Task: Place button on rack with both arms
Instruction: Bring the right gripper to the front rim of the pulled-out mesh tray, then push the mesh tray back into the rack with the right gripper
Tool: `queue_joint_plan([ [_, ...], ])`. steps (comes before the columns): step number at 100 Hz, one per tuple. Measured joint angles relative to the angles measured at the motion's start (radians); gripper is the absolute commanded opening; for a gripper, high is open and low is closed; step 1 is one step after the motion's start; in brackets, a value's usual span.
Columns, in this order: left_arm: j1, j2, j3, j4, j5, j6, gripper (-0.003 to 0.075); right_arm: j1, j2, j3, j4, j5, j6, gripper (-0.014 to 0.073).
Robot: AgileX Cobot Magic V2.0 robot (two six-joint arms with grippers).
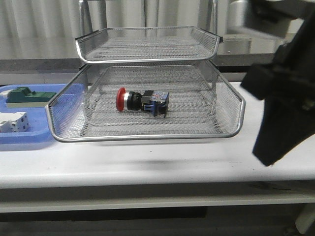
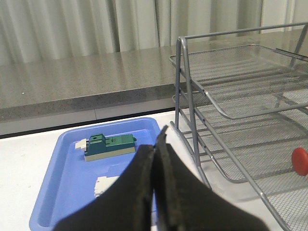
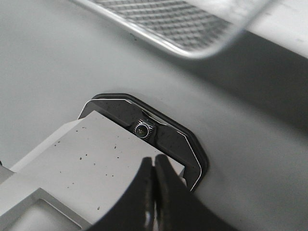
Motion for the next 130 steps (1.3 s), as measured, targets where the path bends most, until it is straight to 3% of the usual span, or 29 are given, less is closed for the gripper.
queue_joint_plan([
  [38,0.0,0.0,0.0,0.0,0.0,0.0,-0.002,0.198,0.199,-0.071,-0.081,-0.158,-0.004,-0.0057],
  [80,0.0,0.0,0.0,0.0,0.0,0.0,-0.002,0.207,0.317,-0.186,-0.204,-0.203,-0.004,-0.0057],
  [130,0.0,0.0,0.0,0.0,0.0,0.0,-0.002,0.154,0.454,-0.345,-0.223,-0.239,-0.006,-0.0057],
])
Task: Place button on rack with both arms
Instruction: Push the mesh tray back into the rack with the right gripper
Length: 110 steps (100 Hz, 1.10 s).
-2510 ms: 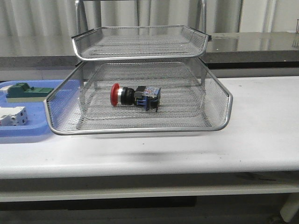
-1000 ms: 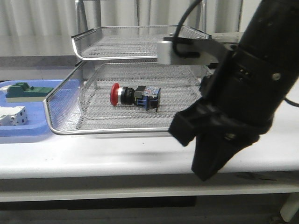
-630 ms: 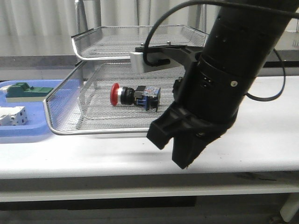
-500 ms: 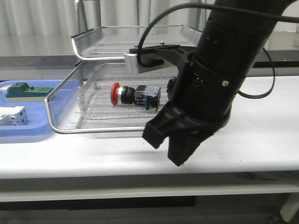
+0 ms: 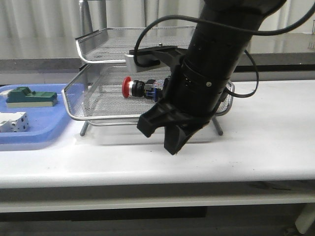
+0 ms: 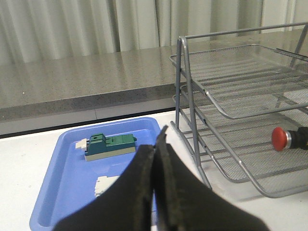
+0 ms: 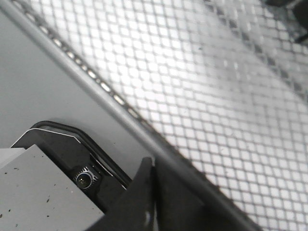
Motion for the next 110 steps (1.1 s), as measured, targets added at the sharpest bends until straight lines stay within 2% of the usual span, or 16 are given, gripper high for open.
queue_joint_plan([
  [28,0.0,0.0,0.0,0.0,0.0,0.0,-0.002,-0.075,0.072,-0.121,-0.007,0.017,-0.002,-0.0057],
  [52,0.0,0.0,0.0,0.0,0.0,0.0,-0.002,-0.134,0.106,-0.19,-0.046,-0.028,-0.002,-0.0057],
  [79,0.0,0.0,0.0,0.0,0.0,0.0,-0.002,-0.14,0.112,-0.192,-0.051,-0.02,-0.002,-0.0057],
  [110,0.0,0.0,0.0,0.0,0.0,0.0,-0.002,-0.137,0.095,-0.186,-0.01,0.068,0.011,-0.0057],
])
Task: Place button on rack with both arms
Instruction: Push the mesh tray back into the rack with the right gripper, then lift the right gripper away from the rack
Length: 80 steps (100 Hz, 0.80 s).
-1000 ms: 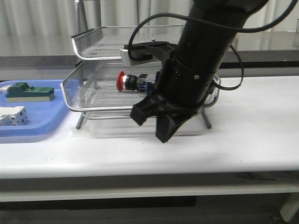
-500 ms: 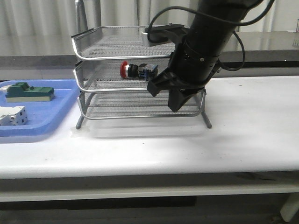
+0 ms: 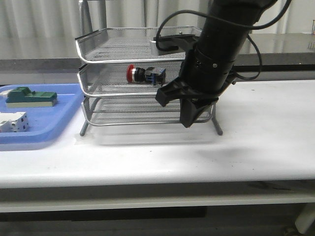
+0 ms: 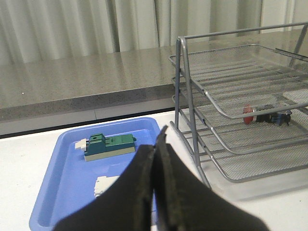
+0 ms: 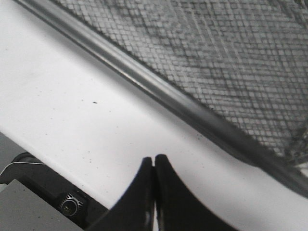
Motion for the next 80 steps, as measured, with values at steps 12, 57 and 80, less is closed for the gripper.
queue_joint_plan([
  [12,0.0,0.0,0.0,0.0,0.0,0.0,-0.002,0.0,-0.059,0.022,0.002,0.002,0.011,-0.0057],
  [57,0.0,0.0,0.0,0.0,0.0,0.0,-0.002,-0.151,-0.424,0.255,-0.128,-0.036,0.17,-0.0057],
  [80,0.0,0.0,0.0,0.0,0.0,0.0,-0.002,-0.252,-0.663,0.402,-0.148,-0.062,0.191,-0.0057],
])
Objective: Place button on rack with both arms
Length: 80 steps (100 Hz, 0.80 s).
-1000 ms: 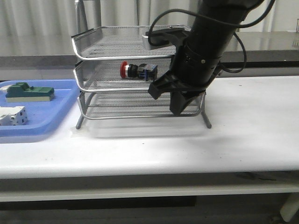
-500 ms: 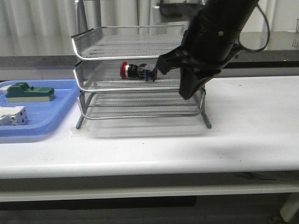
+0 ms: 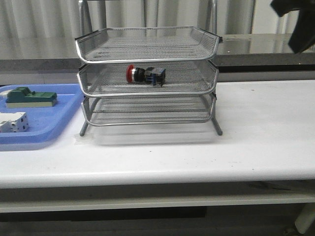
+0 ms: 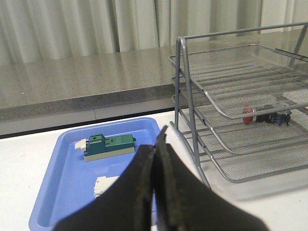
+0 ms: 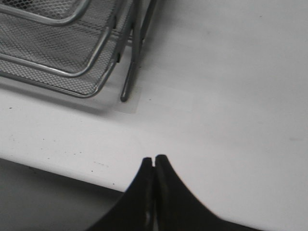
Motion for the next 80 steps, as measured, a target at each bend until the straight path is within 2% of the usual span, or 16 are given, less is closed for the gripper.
queue_joint_plan([
  [21,0.0,0.0,0.0,0.0,0.0,0.0,-0.002,-0.045,-0.219,0.148,-0.002,-0.035,0.0,-0.0057],
  [48,0.0,0.0,0.0,0.0,0.0,0.0,-0.002,-0.048,-0.475,0.311,-0.002,-0.041,0.033,-0.0057],
  [80,0.0,0.0,0.0,0.0,0.0,0.0,-0.002,-0.048,-0.645,0.364,-0.007,-0.035,0.038,-0.0061],
])
